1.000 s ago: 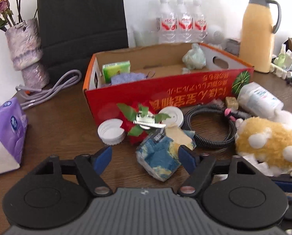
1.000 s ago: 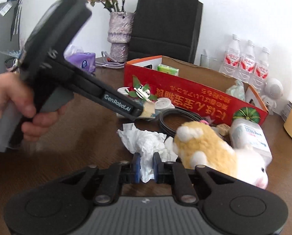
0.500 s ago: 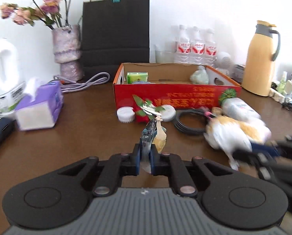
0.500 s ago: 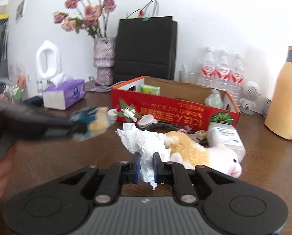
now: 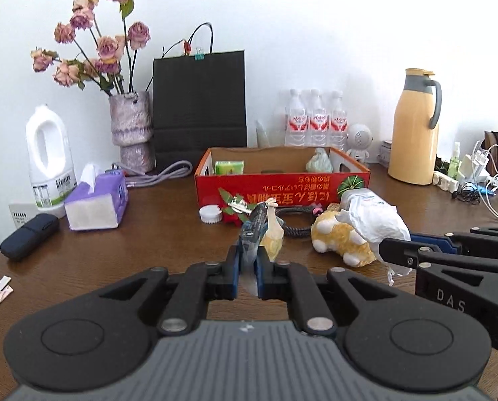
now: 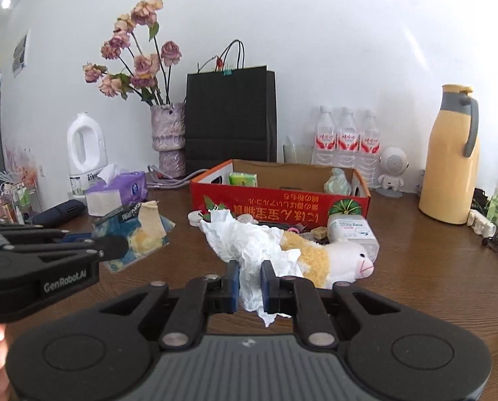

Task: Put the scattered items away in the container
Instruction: 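Carry both items into the cardboard box and open both tools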

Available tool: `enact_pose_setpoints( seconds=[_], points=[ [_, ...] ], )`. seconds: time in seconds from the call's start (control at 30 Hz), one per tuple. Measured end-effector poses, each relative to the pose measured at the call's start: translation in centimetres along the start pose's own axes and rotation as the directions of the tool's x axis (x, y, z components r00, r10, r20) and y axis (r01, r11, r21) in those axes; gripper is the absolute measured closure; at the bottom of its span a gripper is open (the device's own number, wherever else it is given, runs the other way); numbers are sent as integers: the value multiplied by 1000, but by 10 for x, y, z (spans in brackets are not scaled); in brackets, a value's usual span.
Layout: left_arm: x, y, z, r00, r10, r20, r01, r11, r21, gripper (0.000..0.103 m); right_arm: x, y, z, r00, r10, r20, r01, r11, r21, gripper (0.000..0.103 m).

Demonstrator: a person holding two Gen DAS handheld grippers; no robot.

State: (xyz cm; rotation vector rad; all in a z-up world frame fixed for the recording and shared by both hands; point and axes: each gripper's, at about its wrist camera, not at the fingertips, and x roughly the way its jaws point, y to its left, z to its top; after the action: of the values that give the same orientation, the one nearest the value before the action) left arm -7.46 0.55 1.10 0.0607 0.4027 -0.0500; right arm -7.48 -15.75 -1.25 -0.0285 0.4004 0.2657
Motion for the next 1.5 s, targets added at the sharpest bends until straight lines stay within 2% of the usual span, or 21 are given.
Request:
enact_pose_setpoints(
  seconds=[0.2, 0.3, 0.4, 0.47, 0.57, 0.63, 0.73, 0.8, 0.83, 0.9, 1.0, 1.07, 1.2, 1.37, 1.43, 1.5],
  points=[
    [8, -2, 7, 1000, -19, 6, 19, 1000, 1, 92, -3, -5, 4, 1000, 2, 24, -2, 1000, 11, 91],
    [39, 2, 39, 997, -75, 23, 76, 996, -42, 92, 14, -16, 21, 999, 23, 31, -24, 999, 26, 91],
    [89, 2, 98, 996, -70, 58, 73, 996, -47, 92, 53, -41, 72, 994, 95, 51, -99, 993, 71, 91],
    [123, -4, 142, 994, -49, 96, 49, 999, 0, 92, 82, -54, 119, 994, 91, 66, -96, 993, 71, 91],
    [173, -7, 202, 989, -3, 145, 0, 1000, 20, 92, 126, -72, 187, 994, 84, 72, -90, 993, 81, 91],
    [205, -5, 231, 993, 10, 120, -9, 1000, -10, 92, 157, -85, 223, 994, 97, 48, -101, 989, 109, 91],
    [249, -4, 258, 998, -17, 53, 19, 999, -46, 92, 201, -101, 257, 996, 90, -13, -88, 987, 136, 91],
    [284, -7, 266, 999, -33, -37, 32, 999, -44, 92, 237, -110, 270, 993, 71, -94, -59, 990, 129, 91],
    [303, -9, 266, 995, -40, -92, 36, 998, -45, 92, 256, -115, 273, 987, 72, -147, -54, 991, 126, 91],
    [344, -11, 262, 971, -76, -228, 68, 997, -43, 91, 298, -127, 273, 958, 101, -268, -63, 987, 145, 91],
    [401, -13, 245, 922, -69, -380, 54, 997, -51, 92, 364, -141, 257, 882, 127, -454, -59, 985, 161, 91],
    [432, -15, 230, 895, -59, -442, 45, 998, -43, 92, 400, -144, 242, 840, 83, -536, -22, 993, 119, 91],
    [466, -21, 205, 869, -51, -491, 42, 999, -31, 91, 454, -143, 207, 778, 31, -628, 15, 998, 68, 91],
    [481, -23, 198, 855, -49, -516, 45, 999, -20, 88, 489, -138, 177, 740, -23, -673, 40, 999, 10, 86],
    [474, -19, 206, 865, -54, -498, 50, 999, -22, 83, 485, -138, 181, 746, -19, -665, 39, 999, 15, 84],
    [461, -14, 219, 881, -44, -472, 44, 999, -10, 75, 477, -143, 193, 760, -15, -649, 51, 998, 36, 73]
  ],
)
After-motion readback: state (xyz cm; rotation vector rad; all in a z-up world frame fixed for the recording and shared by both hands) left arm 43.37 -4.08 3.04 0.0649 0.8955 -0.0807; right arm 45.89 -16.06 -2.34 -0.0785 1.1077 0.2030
